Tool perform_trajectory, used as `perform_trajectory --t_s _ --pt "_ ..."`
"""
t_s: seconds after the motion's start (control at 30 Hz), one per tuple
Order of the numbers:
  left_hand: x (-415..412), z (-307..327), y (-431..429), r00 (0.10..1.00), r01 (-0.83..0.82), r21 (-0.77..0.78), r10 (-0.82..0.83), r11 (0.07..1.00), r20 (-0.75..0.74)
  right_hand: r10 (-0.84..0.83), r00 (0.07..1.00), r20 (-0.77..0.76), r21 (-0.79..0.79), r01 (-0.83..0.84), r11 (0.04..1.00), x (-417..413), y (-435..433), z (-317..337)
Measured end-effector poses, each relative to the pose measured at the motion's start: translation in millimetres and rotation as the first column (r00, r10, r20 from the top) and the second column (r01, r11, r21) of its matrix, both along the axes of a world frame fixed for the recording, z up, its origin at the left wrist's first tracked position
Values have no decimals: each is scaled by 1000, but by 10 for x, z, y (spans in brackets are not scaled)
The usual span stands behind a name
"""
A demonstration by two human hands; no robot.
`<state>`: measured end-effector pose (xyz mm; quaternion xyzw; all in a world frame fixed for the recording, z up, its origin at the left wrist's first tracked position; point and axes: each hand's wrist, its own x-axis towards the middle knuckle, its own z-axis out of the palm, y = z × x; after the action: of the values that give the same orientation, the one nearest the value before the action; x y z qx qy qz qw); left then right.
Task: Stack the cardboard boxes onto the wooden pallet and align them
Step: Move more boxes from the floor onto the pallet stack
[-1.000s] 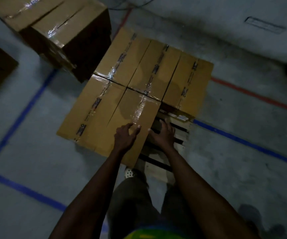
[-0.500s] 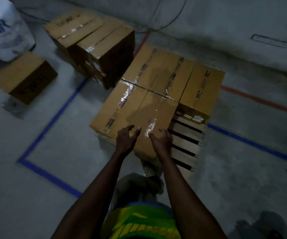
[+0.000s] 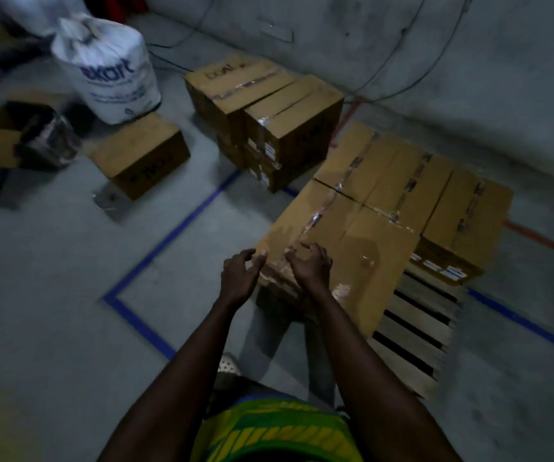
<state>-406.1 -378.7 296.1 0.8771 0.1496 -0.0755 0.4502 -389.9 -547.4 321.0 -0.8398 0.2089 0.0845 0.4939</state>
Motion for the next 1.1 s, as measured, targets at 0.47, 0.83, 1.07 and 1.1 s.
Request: perform_trajectory --t_s 0.47,0.83,1.07,1.1 --pt "1273 64 2003 999 -42 -23 42 999 24 57 998 -17 20 -57 998 1184 2030 29" --pt "3190 -163 2170 992 122 -32 -123 992 -6 -162 986 -41 166 166 972 2948 2087 -205" --pt "4413 -86 2172 980 198 -65 -198 978 5 -322 945 -54 187 327 926 4007 2056 -90" --pt "4583 -83 2141 978 206 -81 -207 975 -2 -343 937 -57 197 348 917 4141 2032 -88"
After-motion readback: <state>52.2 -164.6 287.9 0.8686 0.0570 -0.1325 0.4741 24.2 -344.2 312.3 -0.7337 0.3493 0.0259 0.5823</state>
